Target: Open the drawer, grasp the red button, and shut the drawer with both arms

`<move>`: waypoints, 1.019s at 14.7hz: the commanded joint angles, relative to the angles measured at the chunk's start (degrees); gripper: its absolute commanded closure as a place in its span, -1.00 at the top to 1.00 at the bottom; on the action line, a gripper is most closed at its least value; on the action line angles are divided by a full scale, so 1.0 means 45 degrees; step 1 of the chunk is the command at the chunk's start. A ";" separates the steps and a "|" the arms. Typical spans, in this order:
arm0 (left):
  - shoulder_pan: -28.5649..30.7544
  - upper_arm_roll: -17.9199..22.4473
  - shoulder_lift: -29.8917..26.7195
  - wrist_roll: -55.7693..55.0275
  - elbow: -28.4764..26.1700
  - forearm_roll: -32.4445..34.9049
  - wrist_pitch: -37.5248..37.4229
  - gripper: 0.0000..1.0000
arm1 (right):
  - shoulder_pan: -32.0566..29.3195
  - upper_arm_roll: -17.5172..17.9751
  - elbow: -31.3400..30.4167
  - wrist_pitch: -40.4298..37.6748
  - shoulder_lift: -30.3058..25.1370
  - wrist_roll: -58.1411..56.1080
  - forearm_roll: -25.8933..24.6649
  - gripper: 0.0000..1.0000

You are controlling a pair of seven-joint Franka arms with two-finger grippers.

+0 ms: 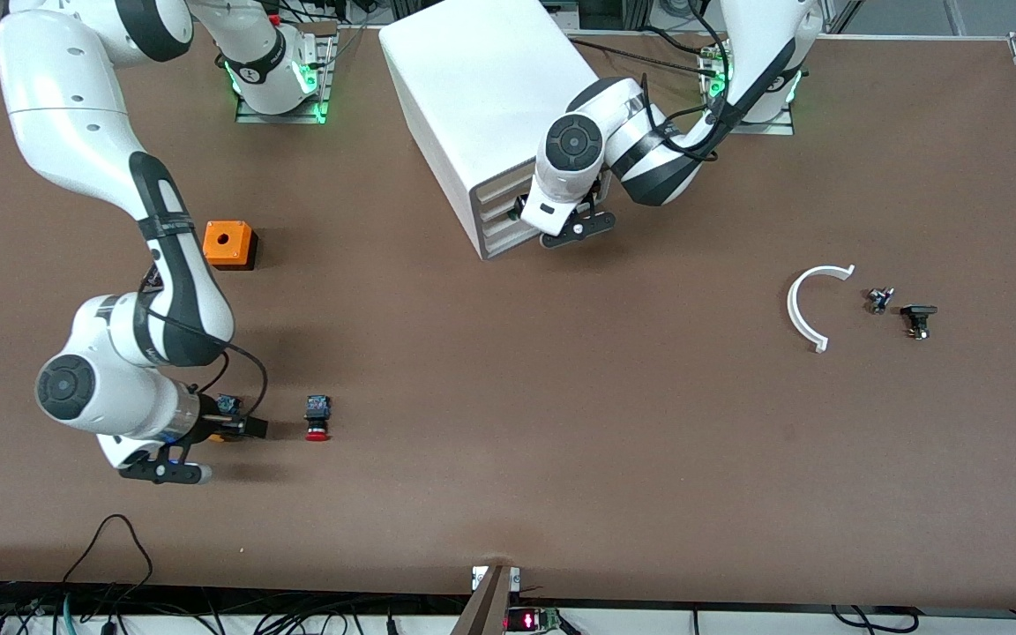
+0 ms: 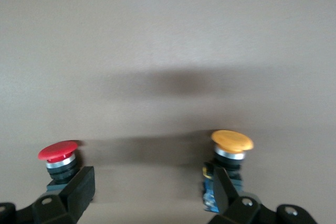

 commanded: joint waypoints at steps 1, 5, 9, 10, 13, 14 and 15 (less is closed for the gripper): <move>0.0142 -0.0150 0.0036 0.0186 0.0367 -0.0283 -0.0400 0.98 | -0.0216 -0.0032 -0.0985 -0.0471 -0.1204 -0.0143 0.0049 0.99; 0.0298 0.0006 0.0055 0.0186 0.2122 -0.0070 -0.1899 0.99 | -0.0255 -0.0267 -0.2486 -0.1020 -0.2999 -0.0143 0.0049 0.99; 0.1662 -0.0013 -0.0334 0.2817 0.3217 -0.0010 -0.3638 0.98 | -0.0275 -0.0287 -0.4518 -0.1039 -0.5127 -0.0143 0.0049 0.99; 0.1956 0.0007 -0.0413 0.3461 0.3490 -0.0010 -0.4087 0.98 | -0.0275 -0.0306 -0.5026 -0.1059 -0.5752 -0.0143 0.0049 0.99; 0.3205 -0.0071 -0.0628 0.6232 0.4389 0.0068 -0.5435 0.98 | -0.0275 -0.0307 -0.5851 -0.1913 -0.7414 -0.0163 0.0049 0.99; 0.3596 -0.0071 -0.0764 0.7150 0.4701 0.0068 -0.5826 0.98 | -0.0275 -0.0307 -0.5793 -0.2557 -0.7824 -0.0182 0.0049 0.99; 0.3967 -0.0052 -0.0862 0.7952 0.5014 0.0088 -0.6197 0.98 | -0.0275 -0.0307 -0.5715 -0.3085 -0.8196 -0.0318 0.0049 0.99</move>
